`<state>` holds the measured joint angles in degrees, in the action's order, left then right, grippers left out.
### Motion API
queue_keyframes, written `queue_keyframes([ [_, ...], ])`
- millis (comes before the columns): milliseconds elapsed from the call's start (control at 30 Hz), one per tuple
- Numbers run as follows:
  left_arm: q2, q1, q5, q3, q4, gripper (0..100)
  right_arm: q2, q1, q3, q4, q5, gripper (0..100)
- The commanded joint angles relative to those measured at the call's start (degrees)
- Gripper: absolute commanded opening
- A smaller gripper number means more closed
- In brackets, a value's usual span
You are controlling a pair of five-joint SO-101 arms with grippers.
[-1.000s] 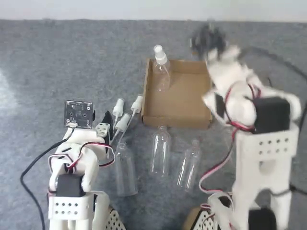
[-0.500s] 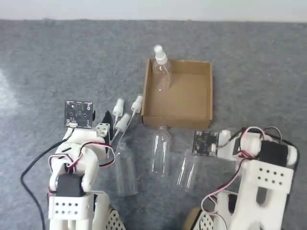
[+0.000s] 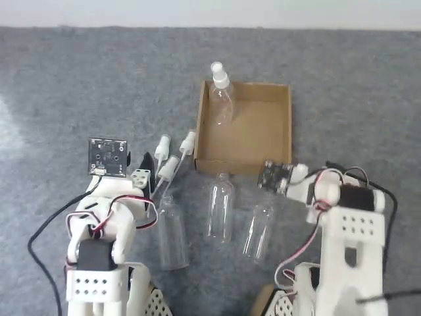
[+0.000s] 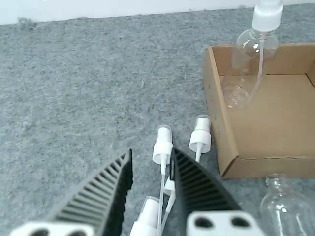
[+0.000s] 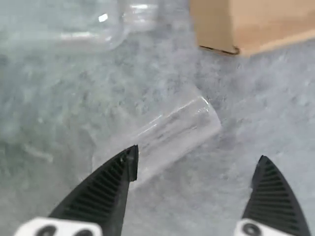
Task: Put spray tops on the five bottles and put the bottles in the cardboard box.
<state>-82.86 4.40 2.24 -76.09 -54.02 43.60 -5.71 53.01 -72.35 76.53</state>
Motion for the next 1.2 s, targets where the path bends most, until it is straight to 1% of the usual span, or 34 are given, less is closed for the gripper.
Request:
queue_keyframes([
  [0, -0.6, 0.4, 0.0, 0.4, 1.7, 11, -8.8, -2.2, -0.9, 7.3, -10.8, 30.3],
  [133, -0.6, 0.4, 0.0, 0.4, 1.6, 11, -19.0, -6.0, -5.0, 13.1, -23.6, 24.3],
  [267, -0.6, 0.4, 0.0, 0.4, 1.4, 11, -27.5, -12.3, -13.0, 13.2, -36.1, 15.6],
  [367, -0.6, 0.4, 0.0, 0.4, 1.4, 11, -32.9, -18.0, -17.8, 13.1, -40.8, 11.9],
  [433, -0.6, 0.3, 0.0, 0.3, 1.4, 11, -36.0, -21.9, -20.5, 13.1, -42.9, 11.5],
  [533, -0.6, 0.3, 0.0, 0.3, 1.3, 11, -40.7, -27.2, -24.4, 13.1, -48.4, 11.6],
  [633, -0.6, 0.3, 0.0, 0.3, 1.3, 11, -45.8, -30.4, -27.7, 13.1, -53.5, 11.7],
  [767, -0.6, 0.3, 0.0, 0.3, 1.3, 11, -50.5, -30.5, -30.8, 13.1, -63.5, 13.2],
  [833, -0.6, 0.3, 0.0, 0.3, 1.3, 11, -50.8, -29.6, -31.6, 13.0, -69.8, 18.2],
  [933, -0.6, 0.3, 0.0, 0.3, 1.4, 11, -50.8, -28.1, -34.2, 8.8, -77.1, 26.1],
  [1033, -0.6, 0.3, 0.0, 0.3, 1.4, 11, -50.8, -26.9, -36.8, 5.1, -83.1, 28.0],
  [1100, -0.6, 0.3, 0.0, 0.3, 1.4, 11, -50.8, -26.1, -38.6, 3.6, -84.4, 28.2],
  [1167, -0.6, 0.3, 0.0, 0.3, 1.4, 11, -50.8, -25.8, -40.4, 2.1, -82.9, 28.2],
])
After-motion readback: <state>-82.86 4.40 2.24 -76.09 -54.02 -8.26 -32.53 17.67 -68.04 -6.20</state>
